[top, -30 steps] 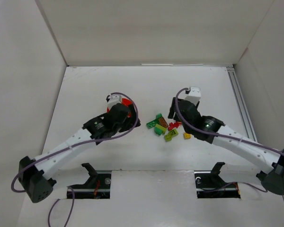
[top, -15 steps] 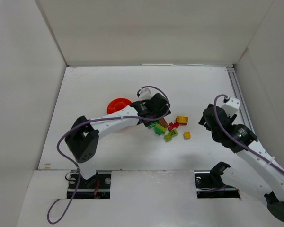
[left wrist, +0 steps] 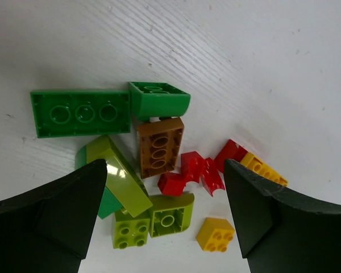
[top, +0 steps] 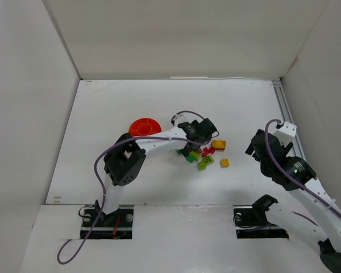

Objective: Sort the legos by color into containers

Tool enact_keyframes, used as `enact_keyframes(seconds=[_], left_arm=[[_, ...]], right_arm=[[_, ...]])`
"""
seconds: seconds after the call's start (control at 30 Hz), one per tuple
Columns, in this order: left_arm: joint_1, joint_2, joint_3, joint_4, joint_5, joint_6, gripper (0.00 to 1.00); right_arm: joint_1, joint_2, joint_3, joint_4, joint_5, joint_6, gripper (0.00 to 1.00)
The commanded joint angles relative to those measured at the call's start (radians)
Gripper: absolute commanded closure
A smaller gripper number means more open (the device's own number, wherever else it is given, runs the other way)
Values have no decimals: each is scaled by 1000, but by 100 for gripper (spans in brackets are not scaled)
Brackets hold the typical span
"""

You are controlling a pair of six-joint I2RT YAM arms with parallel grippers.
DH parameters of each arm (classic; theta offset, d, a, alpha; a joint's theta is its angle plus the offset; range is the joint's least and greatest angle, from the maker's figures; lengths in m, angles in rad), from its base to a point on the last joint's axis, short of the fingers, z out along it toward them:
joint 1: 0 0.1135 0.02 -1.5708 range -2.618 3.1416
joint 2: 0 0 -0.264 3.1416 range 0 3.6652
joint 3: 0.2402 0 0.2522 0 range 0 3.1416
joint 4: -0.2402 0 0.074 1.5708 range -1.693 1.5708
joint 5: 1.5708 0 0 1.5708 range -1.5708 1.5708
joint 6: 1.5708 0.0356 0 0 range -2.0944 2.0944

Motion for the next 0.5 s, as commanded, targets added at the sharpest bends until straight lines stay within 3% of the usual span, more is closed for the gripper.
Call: enact_keyframes(seconds=[0.0, 0.47], left_arm=[[-7, -16, 44, -85, -81, -72, 19], [-7, 16, 35, -41, -111, -81, 25]], right_arm=[[-12, -1, -2, -10, 32, -21, 22], [-12, -10, -2, 9, 23, -39, 22]])
